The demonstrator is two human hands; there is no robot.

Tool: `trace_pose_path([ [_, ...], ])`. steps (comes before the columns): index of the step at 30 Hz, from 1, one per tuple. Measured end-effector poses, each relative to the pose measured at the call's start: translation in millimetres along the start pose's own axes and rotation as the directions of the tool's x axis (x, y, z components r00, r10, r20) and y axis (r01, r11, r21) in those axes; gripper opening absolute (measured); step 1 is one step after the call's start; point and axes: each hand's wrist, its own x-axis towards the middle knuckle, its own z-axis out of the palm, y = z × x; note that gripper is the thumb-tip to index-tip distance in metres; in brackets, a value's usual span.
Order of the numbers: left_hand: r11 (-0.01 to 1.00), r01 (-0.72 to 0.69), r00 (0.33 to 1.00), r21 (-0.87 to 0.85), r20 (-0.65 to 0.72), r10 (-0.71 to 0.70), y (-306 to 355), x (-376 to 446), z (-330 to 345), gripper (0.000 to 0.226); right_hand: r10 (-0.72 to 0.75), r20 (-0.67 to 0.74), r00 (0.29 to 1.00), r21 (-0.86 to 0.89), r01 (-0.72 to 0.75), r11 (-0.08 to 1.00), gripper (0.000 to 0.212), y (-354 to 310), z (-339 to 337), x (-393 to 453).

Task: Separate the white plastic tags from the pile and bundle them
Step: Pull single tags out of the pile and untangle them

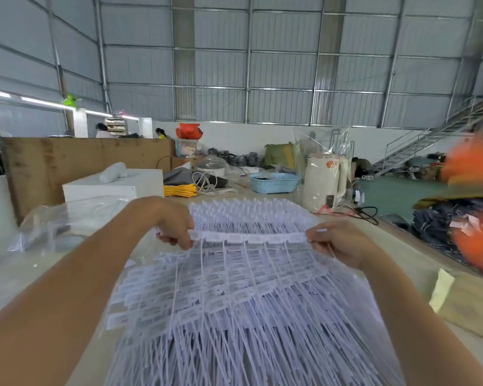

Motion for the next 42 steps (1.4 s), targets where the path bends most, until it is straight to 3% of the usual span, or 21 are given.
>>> trace_pose_path([
  [2, 0.998, 0.047, 0.997, 0.038, 0.066, -0.05, 6.5, -0.9, 4.9, 0.035, -0.011, -0.018, 1.0, -0.09, 0.009, 0.996, 0.007, 7.3, 11.2, -1.0],
  [4, 0.998, 0.009, 1.0, 0.068, -0.024, -0.007, 22.4, 1.7, 6.3, 0.04, -0.03, -0.016, 0.999, -0.105, 0.028, 0.994, 0.006, 6.8, 15.5, 0.0],
  [7, 0.923, -0.295, 0.928, -0.248, -0.306, 0.214, 72.3, 11.8, 19.2, 0.041, -0.072, 0.019, 0.997, -0.087, 0.073, 0.994, 0.006, -0.4, 15.3, 1.0],
  [10, 0.8, -0.451, 0.854, -0.395, -0.452, 0.258, 128.7, 30.0, 42.8, 0.027, -0.117, 0.053, 0.992, -0.097, 0.122, 0.988, 0.005, -3.6, 12.7, 0.4],
  [13, 0.743, -0.448, 0.859, -0.497, -0.47, 0.203, 157.3, 50.1, 58.1, 0.043, -0.162, 0.051, 0.985, -0.16, 0.169, 0.973, 0.01, -0.3, 9.1, 1.1],
  [16, 0.635, -0.439, 0.872, -0.636, -0.472, 0.131, 160.4, 63.5, 65.6, 0.041, -0.192, 0.082, 0.978, -0.277, 0.207, 0.938, 0.01, 5.1, 2.9, 2.5],
  [20, 0.581, -0.422, 0.88, -0.696, -0.468, 0.079, 160.4, 70.0, 72.2, 0.047, -0.18, 0.135, 0.974, -0.415, 0.221, 0.883, 0.012, 9.0, -0.3, 3.8],
  [23, 0.408, -0.398, 0.906, -0.822, -0.421, 0.037, 161.3, 71.2, 70.3, 0.038, -0.28, 0.142, 0.949, -0.451, 0.314, 0.836, 0.007, 9.1, 1.0, 3.0],
  [28, 0.29, -0.409, 0.908, -0.865, -0.417, 0.039, 157.4, 66.7, 72.2, 0.032, -0.447, 0.12, 0.886, -0.521, 0.44, 0.732, 0.01, 9.4, 9.6, 2.2],
  [31, 0.206, -0.413, 0.91, -0.887, -0.412, 0.052, 151.6, 64.7, 73.4, 0.041, -0.558, 0.003, 0.83, -0.69, 0.405, 0.599, 0.012, 6.3, -4.5, 5.7],
  [32, 0.189, -0.414, 0.91, -0.89, -0.412, 0.05, 150.8, 63.8, 74.6, 0.042, -0.588, -0.086, 0.805, -0.682, 0.382, 0.623, 0.012, 3.2, -15.6, 6.2],
  [34, 0.2, -0.442, 0.896, -0.875, -0.441, 0.048, 151.6, 62.3, 79.2, 0.041, -0.557, -0.279, 0.783, -0.428, 0.417, 0.801, 0.012, -6.5, -37.1, 1.8],
  [36, 0.25, -0.473, 0.879, -0.845, -0.472, 0.07, 155.8, 61.5, 84.1, 0.039, -0.457, -0.336, 0.824, -0.132, 0.439, 0.889, 0.014, -16.0, -46.3, -3.6],
  [38, 0.328, -0.46, 0.885, -0.825, -0.458, 0.091, 157.6, 61.1, 83.8, 0.037, -0.409, -0.255, 0.876, -0.122, 0.391, 0.912, 0.014, -21.0, -38.9, -5.2],
  [42, 0.365, -0.434, 0.894, -0.824, -0.444, 0.06, 151.5, 59.6, 78.3, 0.026, -0.313, 0.02, 0.95, -0.279, 0.306, 0.91, 0.015, -21.3, -0.8, -8.6],
])
